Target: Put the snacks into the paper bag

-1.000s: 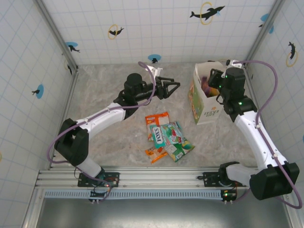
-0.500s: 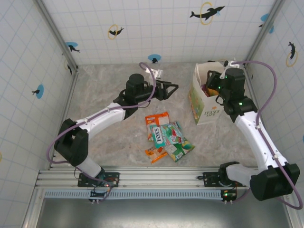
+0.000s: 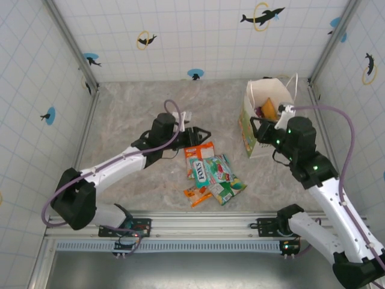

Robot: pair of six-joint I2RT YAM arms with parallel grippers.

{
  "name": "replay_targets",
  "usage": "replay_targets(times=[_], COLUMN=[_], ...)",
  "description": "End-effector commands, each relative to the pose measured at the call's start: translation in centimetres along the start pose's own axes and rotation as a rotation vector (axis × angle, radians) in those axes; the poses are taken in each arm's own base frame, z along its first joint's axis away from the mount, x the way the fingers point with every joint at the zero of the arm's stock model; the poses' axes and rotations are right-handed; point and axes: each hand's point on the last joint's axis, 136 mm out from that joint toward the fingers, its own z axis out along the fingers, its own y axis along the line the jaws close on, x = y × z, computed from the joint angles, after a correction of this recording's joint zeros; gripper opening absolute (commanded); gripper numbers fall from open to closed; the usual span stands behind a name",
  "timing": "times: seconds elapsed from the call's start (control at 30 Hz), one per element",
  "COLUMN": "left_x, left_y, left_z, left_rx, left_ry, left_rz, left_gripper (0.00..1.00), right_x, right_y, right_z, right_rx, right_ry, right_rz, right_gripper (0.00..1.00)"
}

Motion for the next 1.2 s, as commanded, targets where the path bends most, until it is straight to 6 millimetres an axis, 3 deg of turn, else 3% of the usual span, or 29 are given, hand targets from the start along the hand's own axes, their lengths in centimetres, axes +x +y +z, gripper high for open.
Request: replay_targets(times=[0.0, 0.17, 0.37, 0.5, 1.0, 1.17], left_x=[2.5, 5.7, 8.6, 9.4, 11.3, 11.6], left_y=[1.9, 4.1, 7.9, 9.1, 9.6, 9.0], left_z=[-1.0, -1.9, -2.1, -1.9, 0.9, 2.0], left_rx=[-0.051, -0.033, -0.095, -0.122, -0.120, -0.086], left_ry=[0.029, 0.043, 0.049, 0.057, 0.157, 0.178], left_rz=[-0.133, -0.210, -0.278, -0.291, -0.299, -0.302], left_gripper=[0.59, 0.60, 0.59, 0.59, 0.57, 0.56], right_x=[4.3, 9.2, 12.8, 13.6, 14.6, 14.6], right_y=[-0.8, -1.3, -2.0, -2.0, -2.1, -2.2], right_z=[-0.1, 0.2, 0.9, 1.0, 1.2, 1.2], right_rx=[-0.002, 0.008, 0.014, 0.011, 0.003, 0.004], right_ry=[0.106, 0.181, 0.210, 0.215, 0.219, 0.216], right_rz=[0.050, 0.040, 0.017, 0.014, 0.018, 0.017], right_gripper=[0.46, 0.47, 0.48, 0.48, 0.48, 0.49])
